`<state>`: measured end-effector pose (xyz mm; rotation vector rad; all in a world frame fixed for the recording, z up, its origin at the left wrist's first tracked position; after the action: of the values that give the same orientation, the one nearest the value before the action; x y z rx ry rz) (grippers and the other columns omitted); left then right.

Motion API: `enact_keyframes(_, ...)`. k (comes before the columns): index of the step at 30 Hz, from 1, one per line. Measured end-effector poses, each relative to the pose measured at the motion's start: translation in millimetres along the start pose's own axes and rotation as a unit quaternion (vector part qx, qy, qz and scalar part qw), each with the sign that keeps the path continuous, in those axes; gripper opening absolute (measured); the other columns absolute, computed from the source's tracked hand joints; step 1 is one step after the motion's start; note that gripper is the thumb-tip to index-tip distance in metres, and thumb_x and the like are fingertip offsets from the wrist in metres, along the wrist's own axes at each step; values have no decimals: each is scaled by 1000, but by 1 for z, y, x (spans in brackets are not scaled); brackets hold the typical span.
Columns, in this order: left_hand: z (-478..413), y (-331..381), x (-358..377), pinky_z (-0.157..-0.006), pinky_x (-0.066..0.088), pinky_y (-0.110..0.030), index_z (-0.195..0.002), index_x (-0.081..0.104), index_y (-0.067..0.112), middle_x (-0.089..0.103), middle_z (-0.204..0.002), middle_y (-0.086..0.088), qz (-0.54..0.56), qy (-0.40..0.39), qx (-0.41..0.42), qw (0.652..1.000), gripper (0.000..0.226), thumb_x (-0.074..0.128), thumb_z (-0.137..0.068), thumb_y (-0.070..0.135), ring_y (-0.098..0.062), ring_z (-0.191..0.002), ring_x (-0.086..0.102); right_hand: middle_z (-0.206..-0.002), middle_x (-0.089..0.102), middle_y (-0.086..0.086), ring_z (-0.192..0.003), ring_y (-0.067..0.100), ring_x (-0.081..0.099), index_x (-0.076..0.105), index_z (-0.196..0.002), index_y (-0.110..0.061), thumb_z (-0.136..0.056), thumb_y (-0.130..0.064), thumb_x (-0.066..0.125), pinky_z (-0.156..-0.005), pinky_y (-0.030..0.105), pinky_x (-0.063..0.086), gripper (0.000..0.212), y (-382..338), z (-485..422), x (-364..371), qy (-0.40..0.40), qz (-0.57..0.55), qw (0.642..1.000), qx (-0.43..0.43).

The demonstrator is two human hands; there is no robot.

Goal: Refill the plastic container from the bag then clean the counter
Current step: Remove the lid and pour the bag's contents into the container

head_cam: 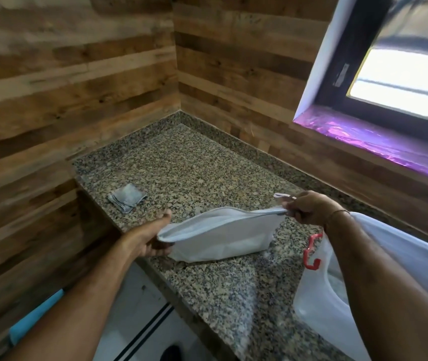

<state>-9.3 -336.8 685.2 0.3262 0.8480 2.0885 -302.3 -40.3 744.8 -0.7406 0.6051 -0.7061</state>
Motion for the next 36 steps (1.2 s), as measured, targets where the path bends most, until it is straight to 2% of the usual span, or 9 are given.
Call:
enact_keyframes(3, 5, 4, 16, -40, 57, -29, -115, 59, -8, 69, -96, -22, 75, -46, -8, 996, 37, 62, -102, 26, -18, -48, 69, -56, 62, 3, -44, 5, 55, 70, -109, -4, -104, -2, 55, -33, 12, 34, 17, 0, -1, 1, -21, 11, 1000, 10)
enact_keyframes(6, -3, 9, 18, -33, 49, -19, -104, 63, -7, 62, -85, -16, 115, 6, 50, 992, 20, 57, -104, 12, -7, -34, 55, -62, 57, 2, -47, 7, 53, 71, -118, 2, -103, -1, 56, -32, 12, 31, 22, 0, -11, 3, 6, -1, 1000, -3)
enact_keyframes(13, -28, 26, -11, -46, 54, -20, -134, 65, 7, 73, -103, -4, 82, 59, 214, 972, 32, 60, -104, 18, -16, -74, 66, -85, 67, 9, -37, 6, 59, 70, -122, -4, -98, 8, 58, -30, 12, 30, 29, 4, -23, 18, 27, -86, 996, 5)
enact_keyframes(17, -46, 10, -21, -46, 54, -19, -152, 49, 9, 57, -138, -8, 55, 17, 173, 983, 49, 58, -104, 13, -16, -85, 65, -78, 72, 6, -39, 10, 63, 71, -112, -21, -98, 12, 51, -31, 11, 29, 41, 11, -24, 35, 37, -76, 996, 28)
enact_keyframes(20, -62, 11, -34, -52, 58, -19, -160, 34, 12, 48, -149, -7, 41, -43, 114, 992, 59, 54, -105, 6, -15, -89, 66, -93, 69, 8, -60, 15, 65, 71, -118, -26, -90, 16, 55, -47, 22, 48, 53, 11, -27, 23, 23, 10, 998, 50)
enact_keyframes(25, -65, 24, -33, -53, 63, -36, -128, 61, 13, 79, -95, -13, 58, -159, -35, 985, 49, 47, -102, 52, -20, -69, 77, -104, 68, 12, -74, 23, 69, 64, -122, -15, -95, -30, 72, -69, 37, 59, 32, -14, -30, 32, -14, 112, 989, 91)
enact_keyframes(28, -82, 35, -29, -70, 66, -46, -116, 68, 7, 77, -108, -21, 73, -176, -62, 980, 72, 40, -94, 70, -28, -87, 79, -99, 75, 16, -77, 31, 74, 64, -115, -10, -84, -60, 74, -68, 39, 62, 60, -30, -46, 49, 6, 181, 973, 144)
enact_keyframes(31, -102, 36, -30, -72, 65, -47, -120, 65, 5, 77, -104, -22, 66, -170, -96, 978, 66, 44, -98, 64, -31, -88, 77, -92, 76, 16, -76, 31, 73, 65, -114, -10, -81, -75, 65, -55, 34, 60, 73, -38, -63, 60, -40, 232, 950, 206)
enact_keyframes(36, -107, 35, -22, -61, 63, -41, -121, 58, 8, 77, -85, -16, 50, -194, -118, 972, 26, 50, -107, 28, -25, -70, 76, -87, 80, 9, -74, 26, 75, 78, -104, -15, -75, -80, 67, -79, 38, 61, 72, -39, -89, 73, -3, 266, 950, 163)
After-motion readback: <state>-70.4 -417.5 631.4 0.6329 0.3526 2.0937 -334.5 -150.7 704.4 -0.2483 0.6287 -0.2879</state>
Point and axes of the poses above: each hand's wrist, its own z-axis away from the middle knuckle, its own x-axis out of the palm, y = z × x, the point moved 2 cm from there along -z, towards the middle knuckle
